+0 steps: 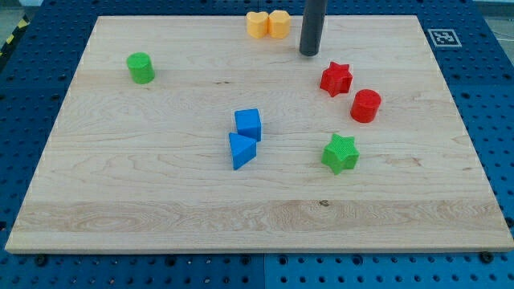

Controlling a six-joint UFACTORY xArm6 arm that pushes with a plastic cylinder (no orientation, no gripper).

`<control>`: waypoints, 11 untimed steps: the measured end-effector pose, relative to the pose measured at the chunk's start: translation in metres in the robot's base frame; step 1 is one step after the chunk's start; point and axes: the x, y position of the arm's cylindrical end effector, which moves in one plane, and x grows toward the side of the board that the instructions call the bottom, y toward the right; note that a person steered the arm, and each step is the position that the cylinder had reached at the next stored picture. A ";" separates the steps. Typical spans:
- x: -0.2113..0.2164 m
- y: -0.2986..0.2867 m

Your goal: Move your arm parallel to the left of the red star

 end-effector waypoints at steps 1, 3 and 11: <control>0.015 -0.009; 0.026 -0.030; 0.054 -0.055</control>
